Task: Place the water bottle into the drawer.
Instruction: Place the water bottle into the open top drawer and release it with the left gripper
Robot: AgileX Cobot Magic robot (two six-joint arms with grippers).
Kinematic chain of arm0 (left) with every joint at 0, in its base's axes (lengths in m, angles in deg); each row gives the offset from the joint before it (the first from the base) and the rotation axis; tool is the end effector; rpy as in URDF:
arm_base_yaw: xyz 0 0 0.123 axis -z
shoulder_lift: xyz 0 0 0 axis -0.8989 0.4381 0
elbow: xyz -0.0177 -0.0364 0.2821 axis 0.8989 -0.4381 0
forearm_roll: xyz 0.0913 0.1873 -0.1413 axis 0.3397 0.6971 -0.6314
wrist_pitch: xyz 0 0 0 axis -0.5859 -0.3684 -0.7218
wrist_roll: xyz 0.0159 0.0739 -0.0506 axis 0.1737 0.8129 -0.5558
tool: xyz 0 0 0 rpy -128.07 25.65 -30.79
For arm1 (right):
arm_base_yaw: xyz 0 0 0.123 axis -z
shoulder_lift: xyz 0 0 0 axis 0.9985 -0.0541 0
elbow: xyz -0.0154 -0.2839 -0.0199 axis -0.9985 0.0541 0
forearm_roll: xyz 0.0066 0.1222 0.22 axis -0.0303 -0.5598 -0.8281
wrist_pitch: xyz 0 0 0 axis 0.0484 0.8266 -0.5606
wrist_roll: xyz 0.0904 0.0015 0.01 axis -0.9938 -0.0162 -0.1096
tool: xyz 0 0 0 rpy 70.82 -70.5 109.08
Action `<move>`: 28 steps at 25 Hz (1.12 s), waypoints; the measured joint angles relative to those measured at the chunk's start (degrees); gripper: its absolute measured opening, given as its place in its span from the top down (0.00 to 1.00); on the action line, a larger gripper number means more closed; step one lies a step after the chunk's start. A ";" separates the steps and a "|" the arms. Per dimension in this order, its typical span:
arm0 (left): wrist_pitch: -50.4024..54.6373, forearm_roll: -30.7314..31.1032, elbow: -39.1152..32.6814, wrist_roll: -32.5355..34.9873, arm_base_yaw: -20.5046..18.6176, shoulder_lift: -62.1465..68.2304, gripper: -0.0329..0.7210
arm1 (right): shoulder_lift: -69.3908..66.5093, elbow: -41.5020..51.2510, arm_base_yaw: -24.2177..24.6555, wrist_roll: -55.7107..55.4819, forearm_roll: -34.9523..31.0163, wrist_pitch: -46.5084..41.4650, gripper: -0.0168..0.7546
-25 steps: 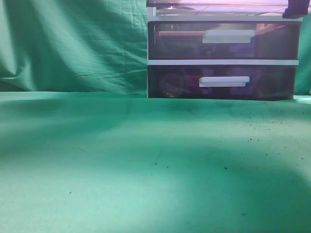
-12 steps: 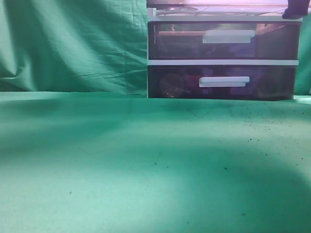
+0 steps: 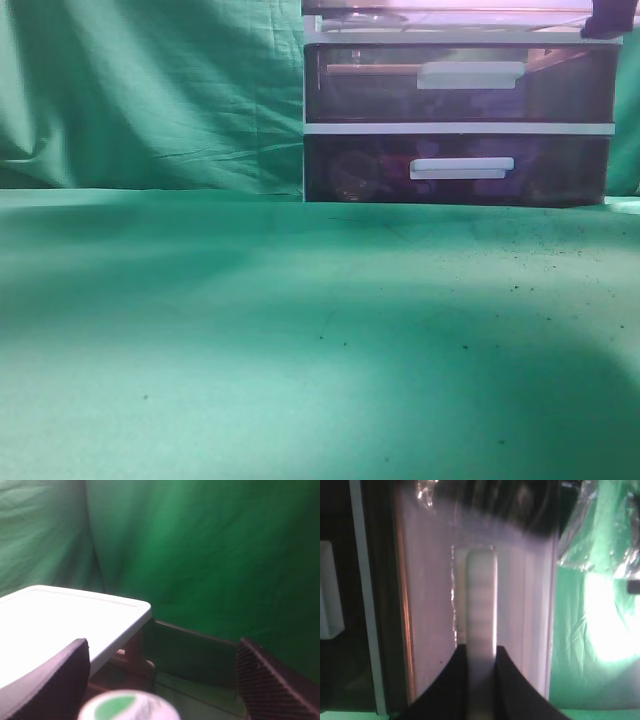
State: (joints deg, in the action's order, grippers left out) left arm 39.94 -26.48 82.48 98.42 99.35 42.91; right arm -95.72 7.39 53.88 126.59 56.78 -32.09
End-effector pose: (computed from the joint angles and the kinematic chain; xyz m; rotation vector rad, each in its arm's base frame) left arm 0.3784 -0.3198 0.3853 0.8881 1.3031 -0.7890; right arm 0.2535 0.1192 0.2362 -1.2835 1.1319 -1.0787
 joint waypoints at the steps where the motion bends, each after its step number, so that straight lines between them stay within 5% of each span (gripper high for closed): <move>1: -0.46 -2.16 0.43 4.15 1.12 1.01 0.19 | 0.00 0.00 0.00 0.00 0.00 0.00 0.83; 4: -0.89 -4.36 4.44 12.70 4.44 5.21 0.19 | 0.00 0.00 0.00 0.00 0.00 -0.09 0.83; 9: -1.02 -5.15 14.59 16.87 7.46 11.30 0.19 | 0.12 0.00 0.00 -0.14 0.00 -0.80 0.83; 13: -7.35 -5.02 16.47 15.76 7.04 11.49 0.19 | 0.24 0.00 0.00 -0.59 0.00 -1.20 0.83; 15: -13.18 -1.72 16.45 8.20 6.46 10.74 0.19 | 0.24 0.00 0.00 -0.71 0.00 -1.20 0.83; 19: -8.66 23.02 16.53 -20.18 3.54 8.46 0.44 | 0.27 0.00 0.00 -0.71 0.00 -1.20 0.83; 22: 6.79 45.21 16.58 -40.30 1.69 6.22 0.81 | 0.27 0.00 0.00 -0.71 -0.10 -1.10 0.83; 24: 14.38 60.05 16.58 -49.90 1.56 4.87 0.88 | 0.27 0.00 0.00 -0.91 -0.10 -0.91 0.83; 28: 21.85 83.98 16.58 -69.23 1.45 2.09 0.86 | 0.27 0.00 0.00 -0.96 -0.10 -0.76 0.83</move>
State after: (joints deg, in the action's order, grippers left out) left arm 61.79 57.50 99.06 29.19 100.80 45.01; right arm -95.45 7.39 53.88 125.63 56.68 -32.86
